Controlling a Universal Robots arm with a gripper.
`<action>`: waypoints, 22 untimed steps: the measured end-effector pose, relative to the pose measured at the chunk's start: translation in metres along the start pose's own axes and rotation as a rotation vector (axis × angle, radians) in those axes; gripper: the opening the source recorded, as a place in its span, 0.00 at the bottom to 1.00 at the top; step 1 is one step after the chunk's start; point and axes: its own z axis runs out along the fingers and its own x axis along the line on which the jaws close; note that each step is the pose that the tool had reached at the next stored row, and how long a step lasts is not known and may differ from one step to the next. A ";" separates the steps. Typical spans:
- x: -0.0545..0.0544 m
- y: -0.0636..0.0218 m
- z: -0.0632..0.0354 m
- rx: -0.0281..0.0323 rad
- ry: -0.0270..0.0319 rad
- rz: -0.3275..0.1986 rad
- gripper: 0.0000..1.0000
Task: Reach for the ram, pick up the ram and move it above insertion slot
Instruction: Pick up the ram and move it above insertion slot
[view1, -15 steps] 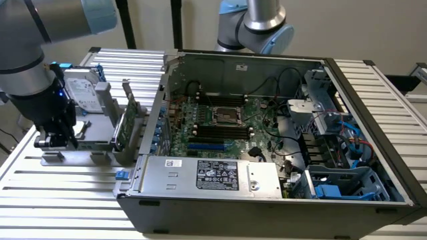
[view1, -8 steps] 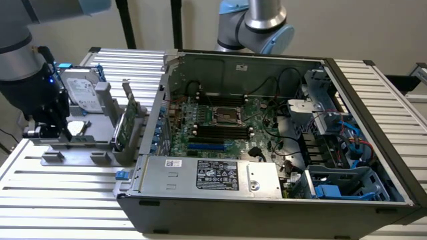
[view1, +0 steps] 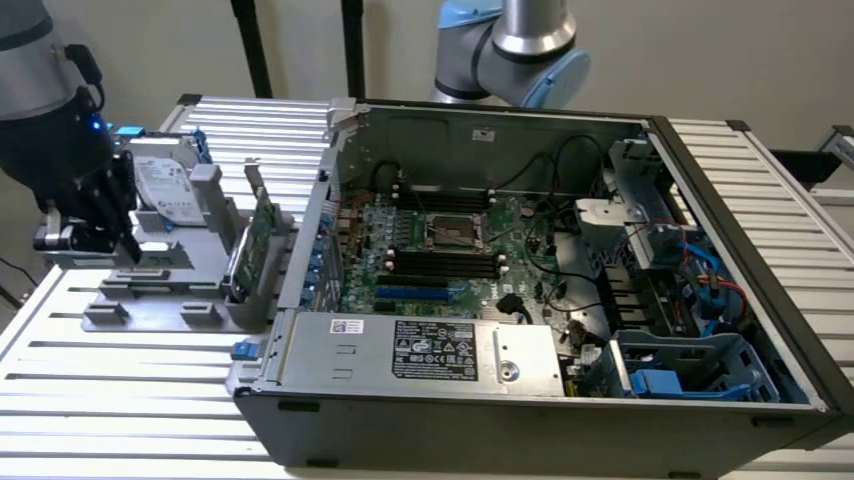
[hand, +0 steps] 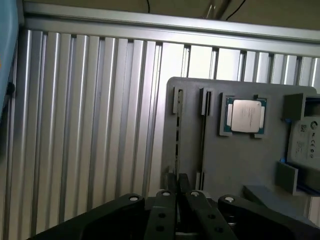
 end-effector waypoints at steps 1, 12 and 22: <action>0.001 -0.0037 -0.0046 -0.0001 -0.0001 0.000 0.14; 0.011 -0.0507 -0.0560 0.0000 -0.0119 -0.001 0.14; 0.017 -0.0950 -0.0941 0.0004 -0.0309 -0.002 0.14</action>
